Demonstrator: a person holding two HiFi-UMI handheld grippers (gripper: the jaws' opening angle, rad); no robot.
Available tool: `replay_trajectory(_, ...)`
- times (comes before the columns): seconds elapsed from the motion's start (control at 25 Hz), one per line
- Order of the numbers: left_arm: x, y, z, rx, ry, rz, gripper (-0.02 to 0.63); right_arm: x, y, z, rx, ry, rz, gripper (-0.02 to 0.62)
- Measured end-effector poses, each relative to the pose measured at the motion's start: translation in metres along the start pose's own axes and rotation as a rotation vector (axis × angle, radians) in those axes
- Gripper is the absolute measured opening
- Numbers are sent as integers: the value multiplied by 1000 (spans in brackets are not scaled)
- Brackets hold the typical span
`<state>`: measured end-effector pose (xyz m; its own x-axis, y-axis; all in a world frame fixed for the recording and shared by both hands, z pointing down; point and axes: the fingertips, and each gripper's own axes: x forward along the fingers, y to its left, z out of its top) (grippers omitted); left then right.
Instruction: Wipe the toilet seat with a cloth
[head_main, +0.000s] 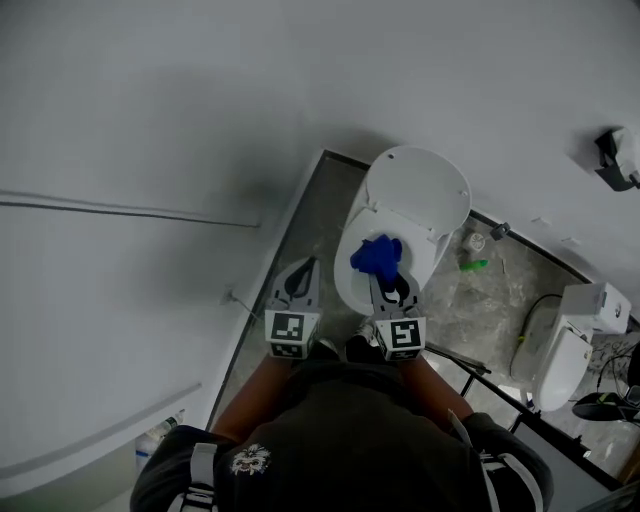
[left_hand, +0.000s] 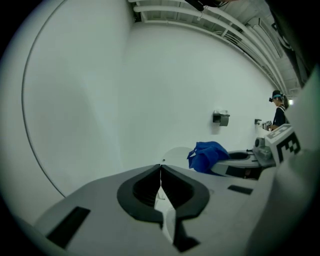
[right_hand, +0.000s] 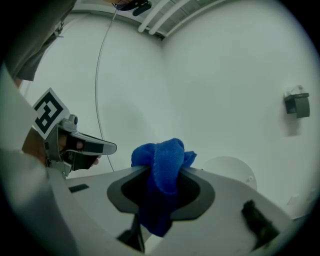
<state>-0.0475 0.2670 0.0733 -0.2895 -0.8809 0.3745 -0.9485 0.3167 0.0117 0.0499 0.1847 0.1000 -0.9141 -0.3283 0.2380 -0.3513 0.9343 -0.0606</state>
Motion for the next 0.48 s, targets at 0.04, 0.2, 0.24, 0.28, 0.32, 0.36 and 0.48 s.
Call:
replay_trajectory(0.04,6,-2,-1,-5,6,-11,11,3,-7,-2,5,3,-8,110)
replay_trajectory(0.2,35,-10,-11,-1,38,-69,11,19,-20,-13,35,29,-3,110)
replay_trajectory(0.24,43,-13,-14,6,52,-86,11,23,-24,-18,34,37,-11,110)
replay_trajectory(0.28,53,-16,-16,13,64,-104,11,28,-27,-22,33,43,-21,110)
replay_trajectory(0.32,63,-18,-18,19,74,-123,11,34,-30,-25,32,53,-30,110)
replay_trajectory(0.36,75,-20,-19,22,81,-142,11,39,-33,-29,32,67,-38,110)
replay_trajectory(0.48,106,-28,-22,29,100,-204,11,51,-41,-40,46,115,-73,110)
